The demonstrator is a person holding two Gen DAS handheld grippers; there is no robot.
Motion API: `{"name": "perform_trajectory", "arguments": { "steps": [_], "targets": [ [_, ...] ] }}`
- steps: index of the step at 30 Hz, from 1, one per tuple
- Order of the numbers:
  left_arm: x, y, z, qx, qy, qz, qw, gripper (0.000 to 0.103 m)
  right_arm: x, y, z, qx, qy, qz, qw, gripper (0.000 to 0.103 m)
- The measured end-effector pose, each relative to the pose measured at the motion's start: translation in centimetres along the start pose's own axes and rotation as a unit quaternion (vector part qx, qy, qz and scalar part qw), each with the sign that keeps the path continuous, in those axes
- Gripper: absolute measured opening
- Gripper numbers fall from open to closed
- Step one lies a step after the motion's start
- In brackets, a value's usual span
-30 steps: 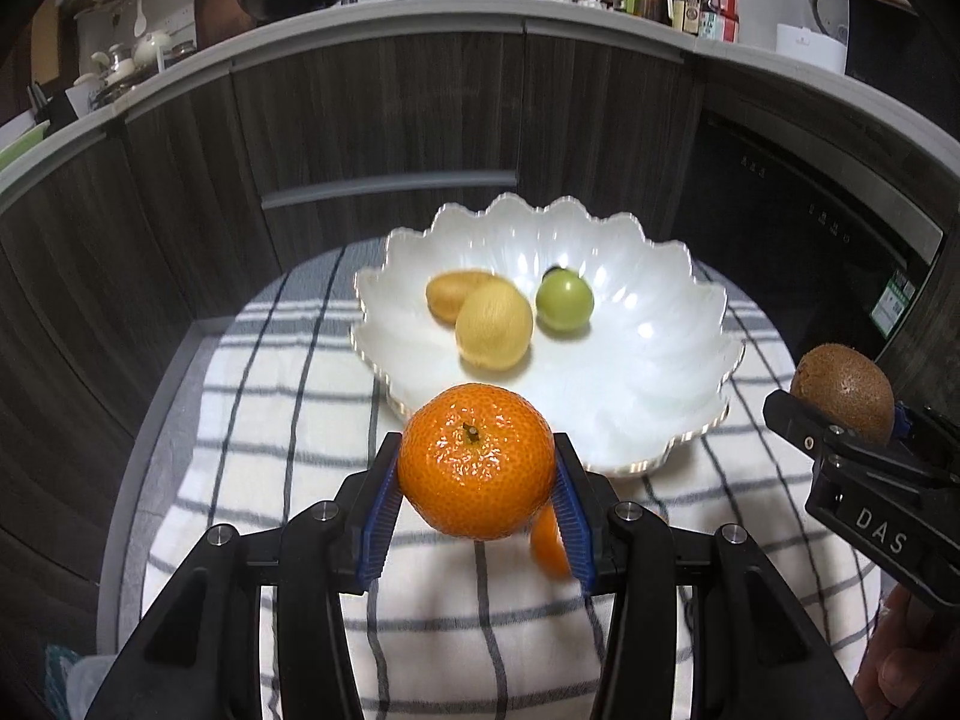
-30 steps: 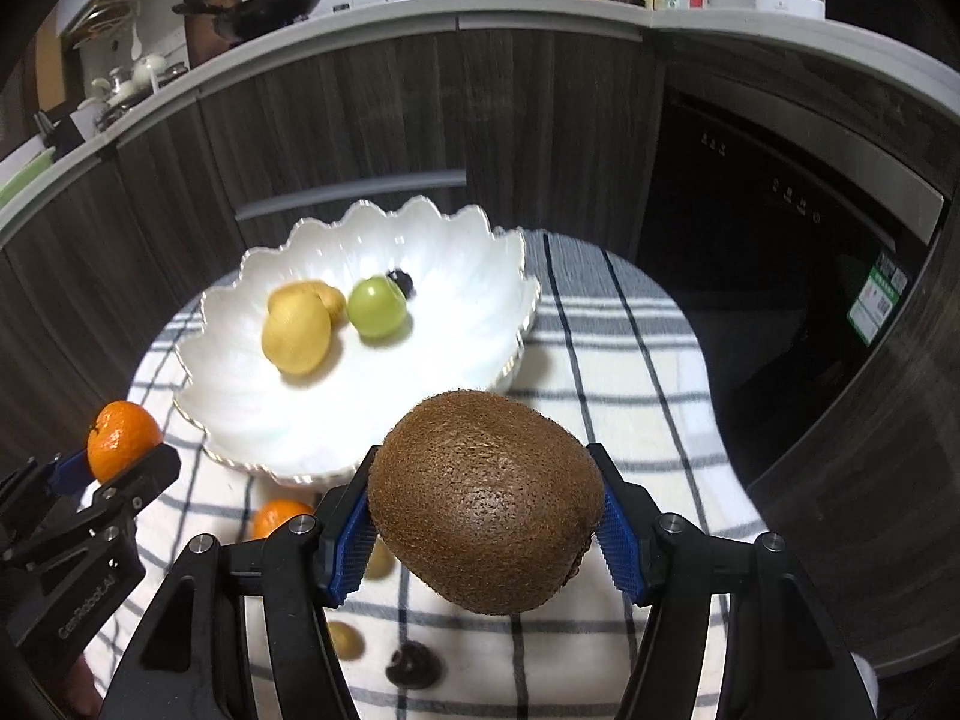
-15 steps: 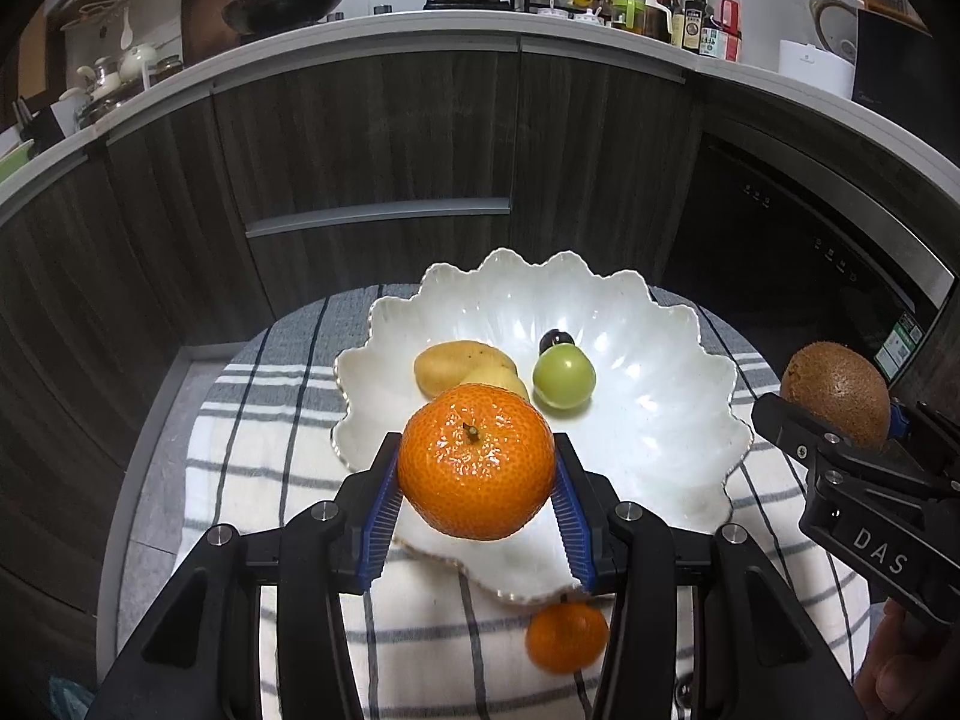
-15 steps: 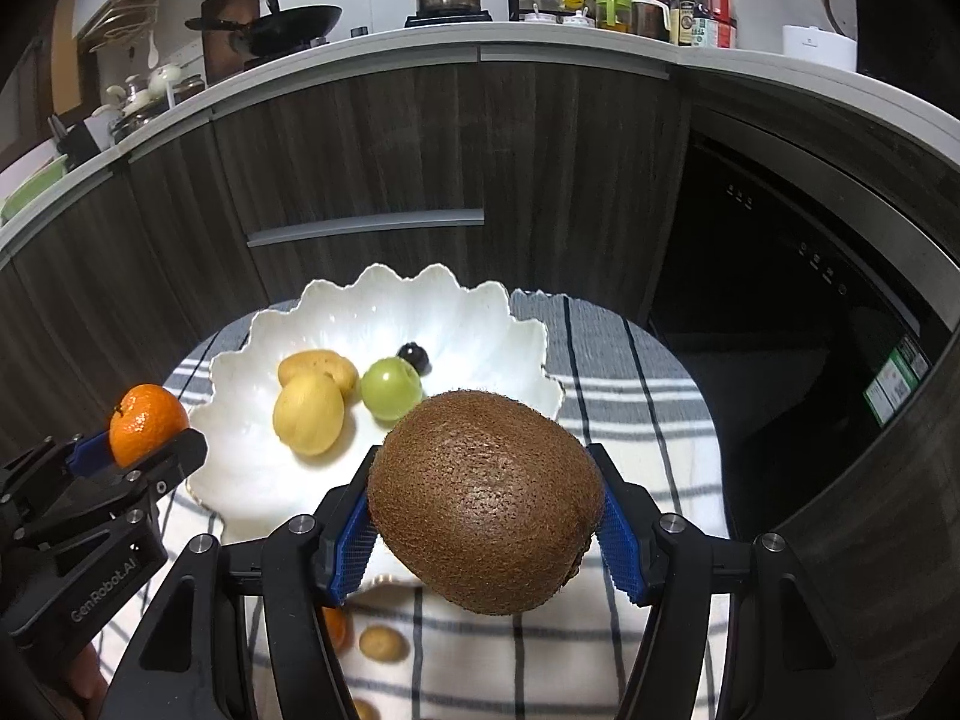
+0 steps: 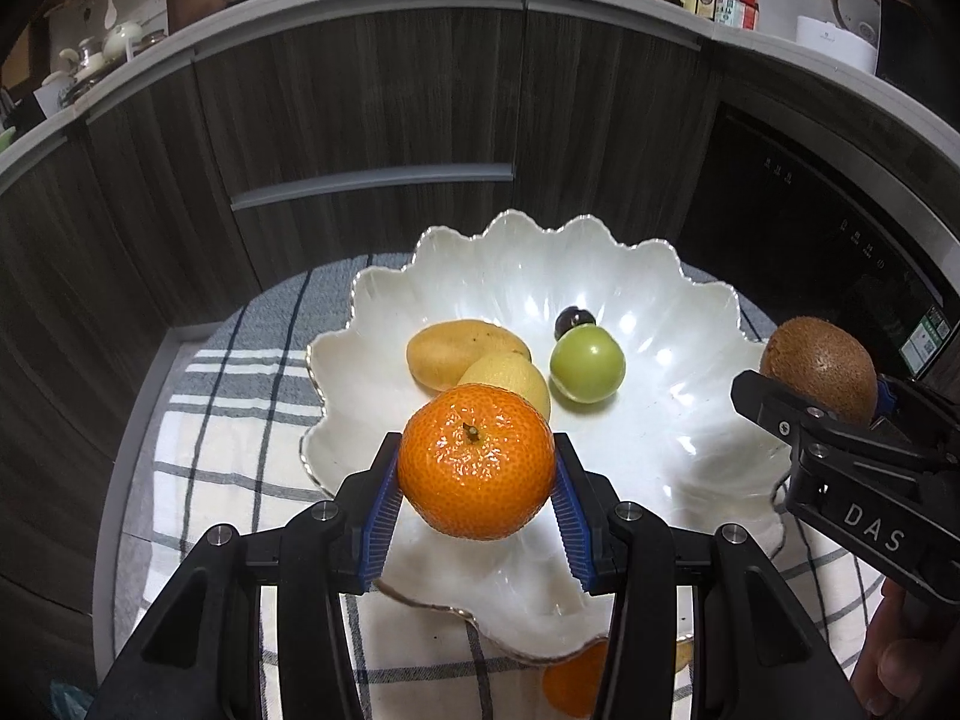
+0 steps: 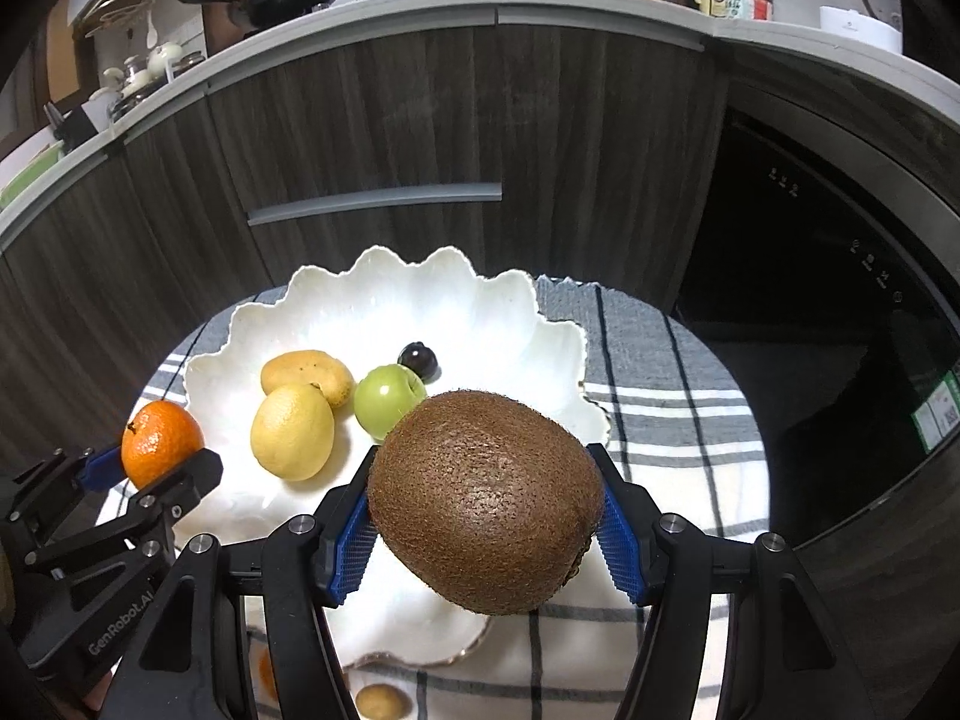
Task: Organize fruits
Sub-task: 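Carry the mandarin and kiwi over the white bowl and open both grippers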
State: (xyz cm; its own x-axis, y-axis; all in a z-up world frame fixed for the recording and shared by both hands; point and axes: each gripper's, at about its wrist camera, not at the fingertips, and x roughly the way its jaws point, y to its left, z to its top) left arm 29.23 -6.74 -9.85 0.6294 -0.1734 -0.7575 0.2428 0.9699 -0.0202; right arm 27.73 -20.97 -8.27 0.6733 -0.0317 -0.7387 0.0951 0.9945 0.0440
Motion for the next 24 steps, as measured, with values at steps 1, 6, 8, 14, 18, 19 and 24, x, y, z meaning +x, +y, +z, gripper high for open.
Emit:
{"name": "perform_trajectory", "arguments": {
  "steps": [1,6,8,14,18,19,24],
  "targets": [
    [0.3,0.0,-0.1,0.001,0.002,-0.001,1.0000,0.046,0.3,0.0,0.0,0.000,0.002,0.001,1.000,0.064],
    [1.4,0.0,-0.3,-0.001,0.016,-0.004,0.9999,0.047,1.8,0.1,0.2,-0.002,0.015,0.006,1.000,0.064],
    [1.6,0.1,-0.4,-0.004,0.022,-0.004,0.9998,0.047,2.1,0.1,0.2,-0.004,0.020,0.009,1.000,0.064],
    [1.2,0.4,-0.4,-0.010,0.018,0.010,0.9997,0.071,2.6,0.1,0.2,-0.009,0.028,0.003,1.000,0.065],
    [0.3,0.4,-0.2,-0.011,0.005,0.023,0.9997,0.080,1.6,0.0,0.5,-0.008,0.008,-0.008,1.000,0.077],
    [0.0,0.4,-0.1,-0.011,0.004,0.023,0.9997,0.080,1.3,0.0,0.6,-0.008,0.003,-0.011,1.000,0.081],
    [-1.4,0.4,0.1,-0.010,-0.012,0.032,0.9994,0.090,-0.2,-0.2,1.0,-0.005,-0.014,-0.024,1.000,0.083]
  ]
}}
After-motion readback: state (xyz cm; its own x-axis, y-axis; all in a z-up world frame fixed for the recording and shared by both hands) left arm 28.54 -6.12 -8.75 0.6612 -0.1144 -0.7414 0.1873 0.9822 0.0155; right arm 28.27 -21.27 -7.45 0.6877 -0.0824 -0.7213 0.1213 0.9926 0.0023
